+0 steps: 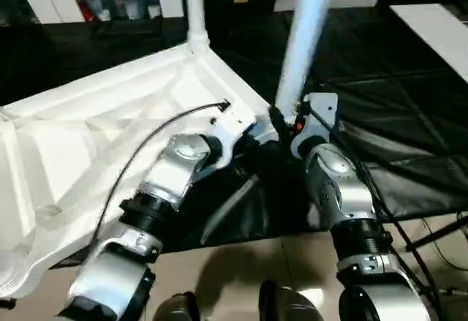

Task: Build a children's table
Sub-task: Rotate leg to tighten

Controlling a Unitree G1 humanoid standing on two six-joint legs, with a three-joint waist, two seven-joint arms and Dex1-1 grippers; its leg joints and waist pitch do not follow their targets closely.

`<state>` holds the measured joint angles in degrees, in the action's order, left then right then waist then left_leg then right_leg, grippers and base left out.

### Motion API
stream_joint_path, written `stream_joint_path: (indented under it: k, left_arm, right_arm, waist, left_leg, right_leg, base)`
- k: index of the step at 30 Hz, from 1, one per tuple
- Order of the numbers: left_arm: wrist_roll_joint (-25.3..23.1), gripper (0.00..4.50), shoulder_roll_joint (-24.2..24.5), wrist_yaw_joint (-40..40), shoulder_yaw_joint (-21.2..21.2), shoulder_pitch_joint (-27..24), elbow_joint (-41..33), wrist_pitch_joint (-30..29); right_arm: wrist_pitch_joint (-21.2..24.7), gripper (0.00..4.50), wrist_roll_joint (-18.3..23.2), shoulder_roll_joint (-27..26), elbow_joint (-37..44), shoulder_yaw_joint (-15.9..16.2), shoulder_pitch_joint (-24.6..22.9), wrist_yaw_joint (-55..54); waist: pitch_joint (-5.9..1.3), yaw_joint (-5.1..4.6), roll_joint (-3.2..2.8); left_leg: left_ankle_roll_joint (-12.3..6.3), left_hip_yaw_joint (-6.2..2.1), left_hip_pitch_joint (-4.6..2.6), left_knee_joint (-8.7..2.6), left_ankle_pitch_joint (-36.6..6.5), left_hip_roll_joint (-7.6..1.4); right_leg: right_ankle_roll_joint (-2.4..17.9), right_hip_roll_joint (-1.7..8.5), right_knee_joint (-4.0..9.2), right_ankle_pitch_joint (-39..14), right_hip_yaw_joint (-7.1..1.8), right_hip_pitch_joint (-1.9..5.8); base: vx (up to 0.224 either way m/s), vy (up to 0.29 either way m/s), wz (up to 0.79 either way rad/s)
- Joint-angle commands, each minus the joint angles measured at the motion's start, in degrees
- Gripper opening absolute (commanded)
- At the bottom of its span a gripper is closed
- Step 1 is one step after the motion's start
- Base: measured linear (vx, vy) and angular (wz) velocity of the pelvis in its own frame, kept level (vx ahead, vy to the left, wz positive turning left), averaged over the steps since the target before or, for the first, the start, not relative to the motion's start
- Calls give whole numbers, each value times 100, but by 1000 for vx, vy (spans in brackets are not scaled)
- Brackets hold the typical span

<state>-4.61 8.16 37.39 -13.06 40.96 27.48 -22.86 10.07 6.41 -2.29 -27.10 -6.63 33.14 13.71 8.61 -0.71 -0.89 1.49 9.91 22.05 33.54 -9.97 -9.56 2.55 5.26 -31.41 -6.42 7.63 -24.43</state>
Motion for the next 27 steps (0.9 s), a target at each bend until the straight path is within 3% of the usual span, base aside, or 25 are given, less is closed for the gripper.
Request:
stream_joint_path:
  k: [1,3,9,14,18,22,23,27]
  left_arm:
    - [64,0,-37,26,58,20,-289,208]
    - [114,0,123,228,23,-63,-313,302]
    - [201,0,757,1119,-89,-340,-229,825]
    - [308,0,1050,1751,-201,-455,-239,1219]
    - [391,0,1569,2882,-506,-595,-268,1813]
    - [485,0,1817,3489,-595,-601,-254,2002]
    - [497,0,1854,3575,-607,-595,-243,2031]
    - [471,0,1981,3851,-711,-567,-216,2176]
  right_arm:
    - [79,334,27,-158,-104,395,-172,319]
    - [-169,353,-97,93,-37,468,-250,489]
    - [-889,398,90,1267,401,675,-591,2388]
    - [-843,430,304,1714,400,618,-531,3240]
    - [-641,441,597,2378,508,1039,-452,4728]
    - [-782,441,409,2655,338,1358,-305,5383]
    - [-811,441,374,2682,296,1397,-274,5474]
    - [-908,425,280,2698,81,1497,-112,5659]
  waist:
    - [-561,49,56]
    - [-574,72,83]
    - [-534,87,44]
    - [-518,92,50]
    - [-550,159,37]
    - [-569,256,37]
    - [-566,297,19]
    - [-576,362,36]
  left_leg:
    - [-745,-122,-2,-333,-755,-284]
    - [-771,-102,10,-305,-657,-272]
    - [-781,-109,-26,-323,-1017,-310]
    - [-678,-111,-57,-328,-1213,-324]
    - [-713,-108,-77,-328,-1116,-352]
    - [-679,-86,-84,-321,-1025,-372]
    - [-642,-79,-110,-326,-1022,-387]
    - [-543,-77,-108,-332,-1021,-398]
  right_leg:
    - [1063,461,283,-1619,-371,444]
    - [1050,434,269,-1565,-371,425]
    - [926,393,322,-1985,-353,415]
    - [920,408,346,-2346,-374,395]
    - [1004,392,302,-2109,-395,391]
    - [1088,396,258,-1980,-398,391]
    - [1118,402,256,-1978,-409,366]
    - [1179,408,223,-1893,-425,373]
  base:
    - [16,-57,-4]
    - [8,-29,-2]
    - [0,0,0]
    - [0,0,0]
    - [0,0,0]
    - [0,0,0]
    - [0,0,0]
    - [0,0,0]
